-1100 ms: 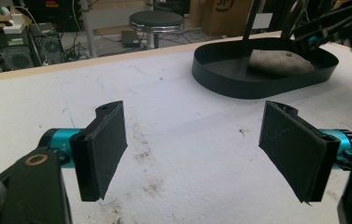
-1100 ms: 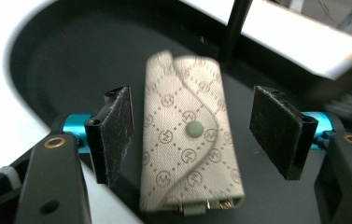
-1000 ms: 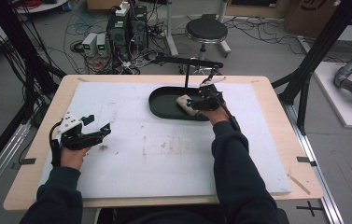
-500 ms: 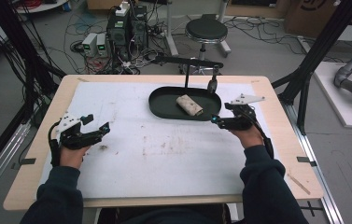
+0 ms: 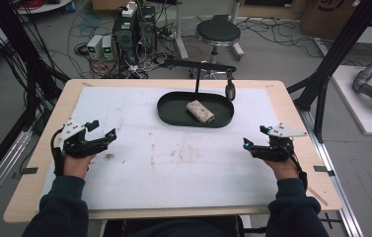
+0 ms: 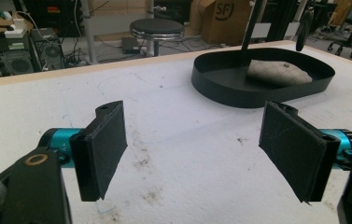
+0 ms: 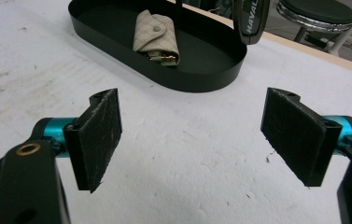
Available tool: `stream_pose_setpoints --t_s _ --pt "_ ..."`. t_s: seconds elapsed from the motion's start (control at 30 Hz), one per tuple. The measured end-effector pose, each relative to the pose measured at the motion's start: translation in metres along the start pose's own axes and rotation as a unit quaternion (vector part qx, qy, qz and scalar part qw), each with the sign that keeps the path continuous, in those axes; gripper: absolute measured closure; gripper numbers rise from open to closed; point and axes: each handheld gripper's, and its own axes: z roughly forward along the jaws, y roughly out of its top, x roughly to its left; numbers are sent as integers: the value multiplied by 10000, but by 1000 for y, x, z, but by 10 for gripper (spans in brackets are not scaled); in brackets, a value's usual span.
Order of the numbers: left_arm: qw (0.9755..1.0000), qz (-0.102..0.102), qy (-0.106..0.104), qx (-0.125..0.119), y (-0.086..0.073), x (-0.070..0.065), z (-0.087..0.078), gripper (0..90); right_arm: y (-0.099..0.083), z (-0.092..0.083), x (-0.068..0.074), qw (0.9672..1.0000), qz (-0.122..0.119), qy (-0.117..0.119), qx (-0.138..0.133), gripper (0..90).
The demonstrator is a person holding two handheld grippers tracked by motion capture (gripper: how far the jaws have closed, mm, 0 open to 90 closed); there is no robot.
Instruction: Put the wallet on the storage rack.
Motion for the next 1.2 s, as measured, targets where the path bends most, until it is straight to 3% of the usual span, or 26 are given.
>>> stream_pose_setpoints --t_s 0.3,1.2 --pt "9999 82 -64 -29 1 -3 -1 229 1 -2 4 9998 -115 -137 -19 210" --pt "9998 156 -108 26 1 -6 1 229 -3 -1 5 9998 -143 -150 56 210"
